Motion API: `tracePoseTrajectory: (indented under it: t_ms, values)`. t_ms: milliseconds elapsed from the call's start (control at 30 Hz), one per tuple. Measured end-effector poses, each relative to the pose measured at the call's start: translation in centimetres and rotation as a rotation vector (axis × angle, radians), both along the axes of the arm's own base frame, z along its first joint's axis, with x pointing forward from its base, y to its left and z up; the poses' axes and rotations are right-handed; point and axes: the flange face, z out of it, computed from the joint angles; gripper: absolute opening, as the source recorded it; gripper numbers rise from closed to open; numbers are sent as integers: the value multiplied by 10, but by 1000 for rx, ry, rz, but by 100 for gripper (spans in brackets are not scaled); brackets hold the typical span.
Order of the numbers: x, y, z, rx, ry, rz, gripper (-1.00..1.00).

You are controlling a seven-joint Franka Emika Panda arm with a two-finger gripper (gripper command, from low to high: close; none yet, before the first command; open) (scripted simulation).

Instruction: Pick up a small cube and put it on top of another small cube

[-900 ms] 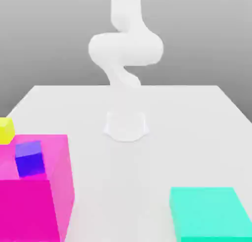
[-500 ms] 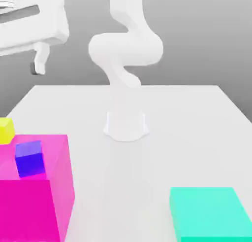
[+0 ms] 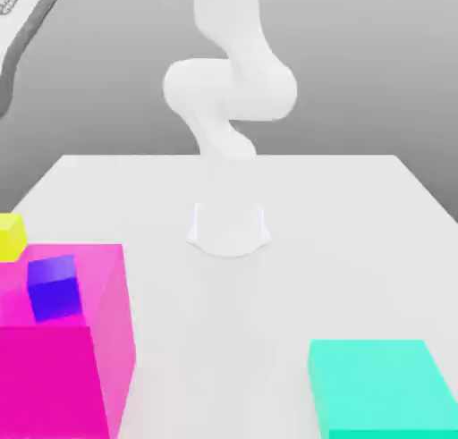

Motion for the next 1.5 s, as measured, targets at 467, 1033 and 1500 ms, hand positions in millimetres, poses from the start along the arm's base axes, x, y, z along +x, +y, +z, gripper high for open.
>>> tracePoseTrajectory:
  t_ms: [467,1033,1500]
  values:
    - [-86,65,-104,36,132,-312,0]
    - [-87,66,-129,41,134,-313,-100]
    - [-37,26,-32,24,22,-415,-100]
